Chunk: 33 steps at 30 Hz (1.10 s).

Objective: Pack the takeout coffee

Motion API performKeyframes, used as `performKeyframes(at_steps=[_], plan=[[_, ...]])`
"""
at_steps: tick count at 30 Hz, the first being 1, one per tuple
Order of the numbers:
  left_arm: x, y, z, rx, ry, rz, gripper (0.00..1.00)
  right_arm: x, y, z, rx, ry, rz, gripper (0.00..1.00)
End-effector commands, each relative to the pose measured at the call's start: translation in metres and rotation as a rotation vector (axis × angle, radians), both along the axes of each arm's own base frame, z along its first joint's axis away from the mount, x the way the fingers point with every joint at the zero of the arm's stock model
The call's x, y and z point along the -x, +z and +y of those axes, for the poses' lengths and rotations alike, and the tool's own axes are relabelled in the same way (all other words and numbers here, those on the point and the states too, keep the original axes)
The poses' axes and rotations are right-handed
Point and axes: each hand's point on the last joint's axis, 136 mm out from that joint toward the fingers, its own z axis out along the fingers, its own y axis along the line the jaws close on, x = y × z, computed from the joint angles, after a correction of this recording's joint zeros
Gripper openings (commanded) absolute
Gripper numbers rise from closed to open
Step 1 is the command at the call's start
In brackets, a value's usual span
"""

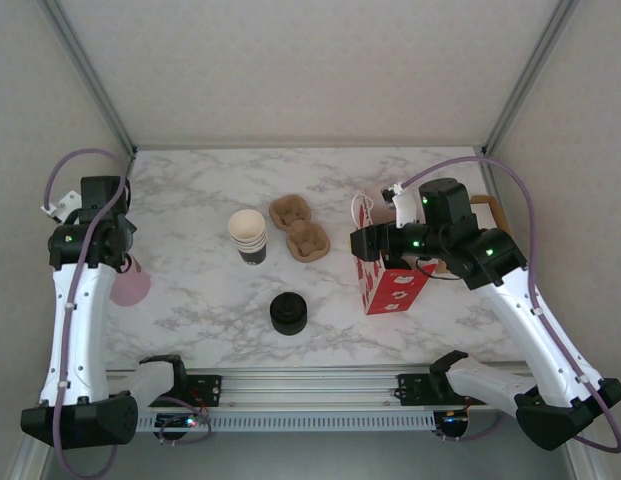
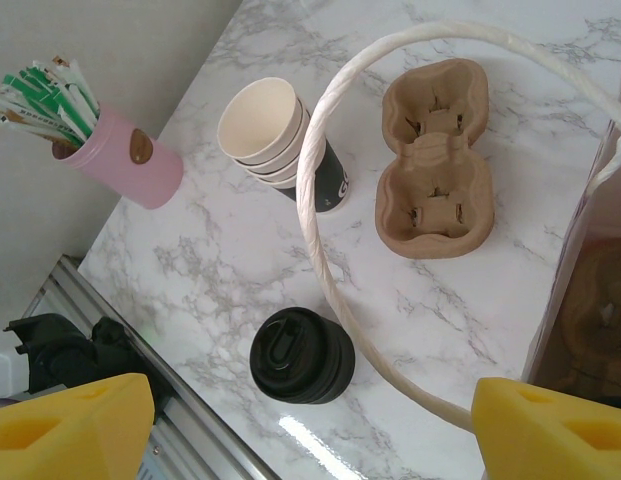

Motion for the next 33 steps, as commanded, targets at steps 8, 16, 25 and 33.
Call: performKeyframes(at_steps=[8,16,25,33], plan=[[0.002,0.044,-0.016,0.021,-0.105,-0.12,0.0,-0.001,0.008,0.002,-0.009,0.002,-0.016,0.84],[0.017,0.088,-0.017,-0.005,-0.1,-0.265,0.01,-0.001,0.01,0.003,0.0,0.01,-0.008,0.83],[0.036,0.103,-0.021,0.006,-0.094,-0.339,0.02,0.0,0.012,0.007,-0.01,0.036,0.001,0.84],[0.052,0.142,-0.025,0.015,-0.091,-0.458,0.02,0.003,0.017,0.01,-0.024,0.054,-0.004,0.84]])
